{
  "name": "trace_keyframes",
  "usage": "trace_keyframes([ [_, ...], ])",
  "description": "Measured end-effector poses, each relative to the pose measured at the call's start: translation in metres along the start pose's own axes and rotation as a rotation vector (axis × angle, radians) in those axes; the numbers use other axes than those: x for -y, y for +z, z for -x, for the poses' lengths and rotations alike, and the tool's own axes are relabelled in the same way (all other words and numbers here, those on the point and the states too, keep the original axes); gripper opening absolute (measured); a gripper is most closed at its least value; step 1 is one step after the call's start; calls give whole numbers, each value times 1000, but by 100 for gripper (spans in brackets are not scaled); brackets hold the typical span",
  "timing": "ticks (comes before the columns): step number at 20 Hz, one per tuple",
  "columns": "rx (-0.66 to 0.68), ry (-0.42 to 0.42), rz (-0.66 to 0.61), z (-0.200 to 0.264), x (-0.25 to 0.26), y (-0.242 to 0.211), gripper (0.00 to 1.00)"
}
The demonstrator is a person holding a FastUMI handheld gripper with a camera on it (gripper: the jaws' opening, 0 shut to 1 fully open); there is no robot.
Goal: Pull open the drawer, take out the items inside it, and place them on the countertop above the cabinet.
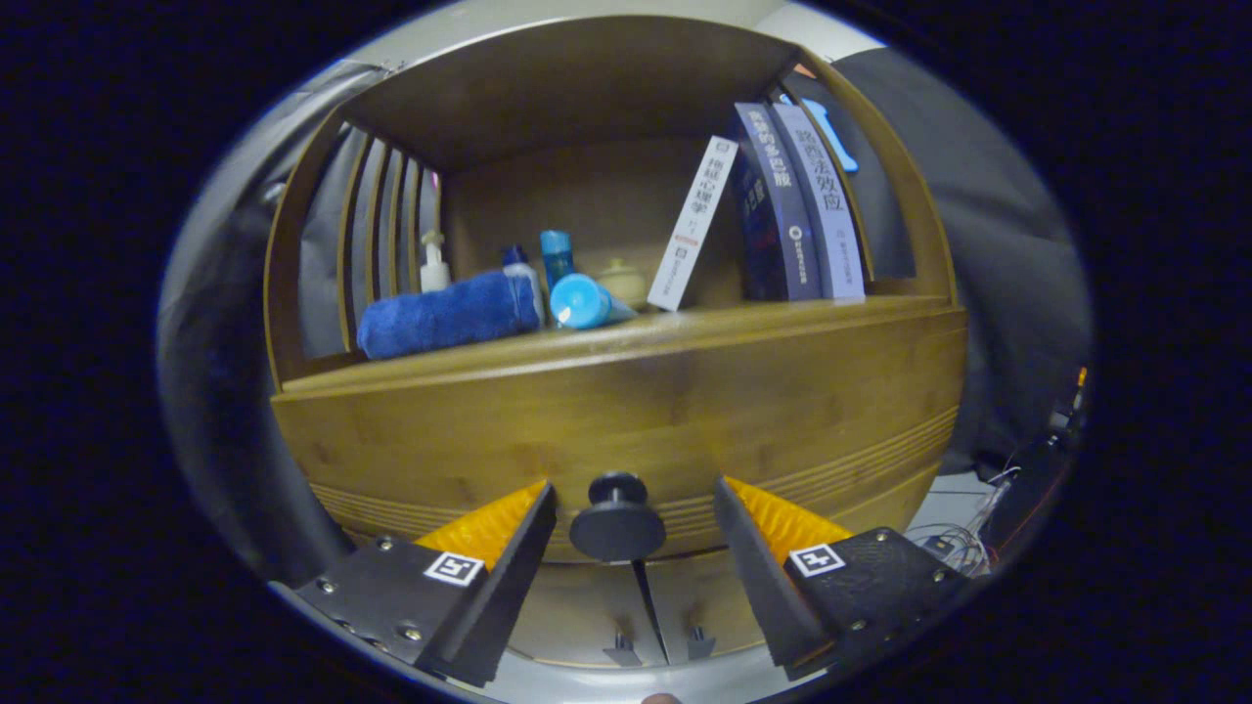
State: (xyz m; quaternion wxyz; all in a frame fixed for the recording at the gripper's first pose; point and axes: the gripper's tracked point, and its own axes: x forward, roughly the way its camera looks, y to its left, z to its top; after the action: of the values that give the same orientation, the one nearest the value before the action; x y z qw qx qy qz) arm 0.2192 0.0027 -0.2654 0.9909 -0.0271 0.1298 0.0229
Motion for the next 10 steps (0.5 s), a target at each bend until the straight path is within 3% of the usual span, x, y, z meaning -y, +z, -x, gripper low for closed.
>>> trace_keyframes([
  [6, -139, -31, 16, 24, -6, -69, 99],
  [10, -171, -14, 67, 51, -4, -75, 99],
])
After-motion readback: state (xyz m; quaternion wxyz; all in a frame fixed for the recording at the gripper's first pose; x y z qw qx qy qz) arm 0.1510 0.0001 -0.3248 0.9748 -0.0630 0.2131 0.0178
